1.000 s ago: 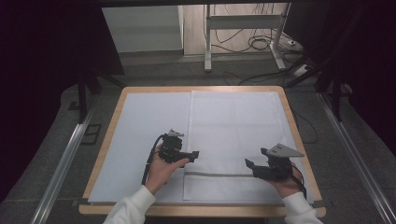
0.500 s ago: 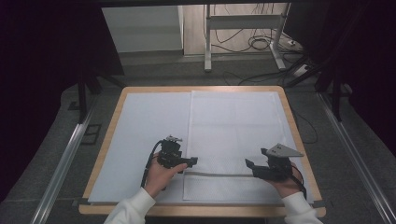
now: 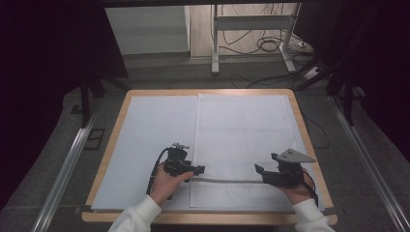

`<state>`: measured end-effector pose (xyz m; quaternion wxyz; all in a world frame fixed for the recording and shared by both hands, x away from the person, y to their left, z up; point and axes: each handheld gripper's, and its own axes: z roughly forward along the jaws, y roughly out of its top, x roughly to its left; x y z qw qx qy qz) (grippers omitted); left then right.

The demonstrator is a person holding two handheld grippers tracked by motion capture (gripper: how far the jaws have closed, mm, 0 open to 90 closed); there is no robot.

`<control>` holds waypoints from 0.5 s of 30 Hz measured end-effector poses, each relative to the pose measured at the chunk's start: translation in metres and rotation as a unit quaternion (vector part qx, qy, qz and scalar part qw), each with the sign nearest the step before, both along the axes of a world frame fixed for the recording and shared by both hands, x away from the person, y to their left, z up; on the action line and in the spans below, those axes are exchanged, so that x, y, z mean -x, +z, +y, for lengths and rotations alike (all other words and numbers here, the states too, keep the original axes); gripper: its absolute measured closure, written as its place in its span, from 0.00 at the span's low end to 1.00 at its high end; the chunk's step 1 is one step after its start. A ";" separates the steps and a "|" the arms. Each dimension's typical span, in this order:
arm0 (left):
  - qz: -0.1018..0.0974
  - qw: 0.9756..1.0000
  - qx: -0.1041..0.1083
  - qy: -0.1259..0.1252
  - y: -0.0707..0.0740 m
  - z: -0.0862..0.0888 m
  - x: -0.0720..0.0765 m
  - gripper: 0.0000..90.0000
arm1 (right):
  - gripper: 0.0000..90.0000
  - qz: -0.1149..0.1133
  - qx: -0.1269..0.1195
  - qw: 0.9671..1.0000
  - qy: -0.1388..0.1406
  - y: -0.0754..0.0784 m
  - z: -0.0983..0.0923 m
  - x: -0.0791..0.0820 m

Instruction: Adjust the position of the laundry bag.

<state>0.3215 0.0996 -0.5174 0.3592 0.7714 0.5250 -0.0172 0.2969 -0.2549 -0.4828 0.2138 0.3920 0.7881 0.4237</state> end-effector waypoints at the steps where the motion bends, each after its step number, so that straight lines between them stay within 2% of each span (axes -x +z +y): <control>1: 0.000 1.000 0.000 0.002 -0.001 -0.001 0.000 0.38 | 0.25 0.000 0.000 1.000 0.000 0.000 0.000 0.000; 6: 0.005 1.000 0.002 0.003 -0.003 -0.002 -0.001 0.42 | 0.25 -0.001 -0.001 1.000 0.000 0.000 0.000 0.000; 15: 0.002 1.000 -0.015 -0.009 -0.006 -0.005 -0.002 0.53 | 0.25 -0.002 -0.001 1.000 -0.002 0.001 -0.001 0.000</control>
